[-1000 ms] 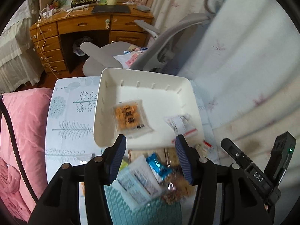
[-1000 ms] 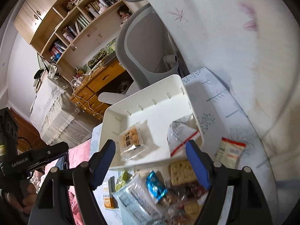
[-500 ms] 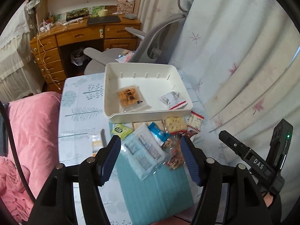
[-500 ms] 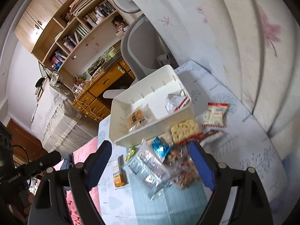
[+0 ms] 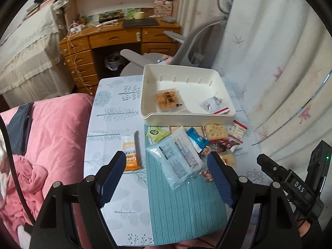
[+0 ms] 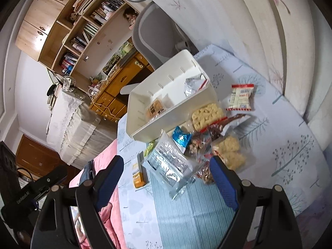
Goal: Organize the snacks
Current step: 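Withdraw both grippers from the tray back over the snacks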
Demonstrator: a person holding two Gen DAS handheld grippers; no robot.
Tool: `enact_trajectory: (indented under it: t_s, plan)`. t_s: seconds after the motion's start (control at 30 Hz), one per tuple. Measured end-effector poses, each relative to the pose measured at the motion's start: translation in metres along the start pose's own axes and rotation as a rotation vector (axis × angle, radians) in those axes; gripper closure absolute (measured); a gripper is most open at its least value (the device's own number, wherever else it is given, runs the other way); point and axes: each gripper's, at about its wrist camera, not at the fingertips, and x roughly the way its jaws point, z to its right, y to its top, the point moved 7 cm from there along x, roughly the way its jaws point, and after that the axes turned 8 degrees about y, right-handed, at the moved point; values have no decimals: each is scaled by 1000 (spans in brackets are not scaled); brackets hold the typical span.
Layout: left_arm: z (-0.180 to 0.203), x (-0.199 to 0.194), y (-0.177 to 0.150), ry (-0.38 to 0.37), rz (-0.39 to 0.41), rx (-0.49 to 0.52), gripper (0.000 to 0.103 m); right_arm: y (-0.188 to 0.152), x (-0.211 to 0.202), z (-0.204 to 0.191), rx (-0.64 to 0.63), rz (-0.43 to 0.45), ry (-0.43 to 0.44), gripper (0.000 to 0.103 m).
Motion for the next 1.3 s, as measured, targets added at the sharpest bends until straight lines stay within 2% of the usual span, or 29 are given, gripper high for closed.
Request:
enact_trajectory:
  t_s: [0.1,0.33,0.6,0.77,1.0,1.13,1.3]
  plan:
    - [-1,3,-12,19,-8,-10,24,-5,4,5,-10,-12,10,18]
    - [-11,29,-36,78,-64,-24,24,-26,21,16,-33,-106,-8,18]
    - [-22,66,-47,93,-119,-18,24,-40,41,14,-101,-173,-30,18]
    - [-30,98,-44,66,-201,-9,24,-46,59,13,-114,-238,-79,18]
    - [-50,152,-40,44,-329,-15,24,-50,82,-5,-186,-267,-158,17]
    - [-63,184,-42,27,-403,-49,24,-55,102,-12,-264,-290,-222,12]
    - [-72,222,-45,31,-467,-63,24,-66,134,-21,-409,-342,-287,11]
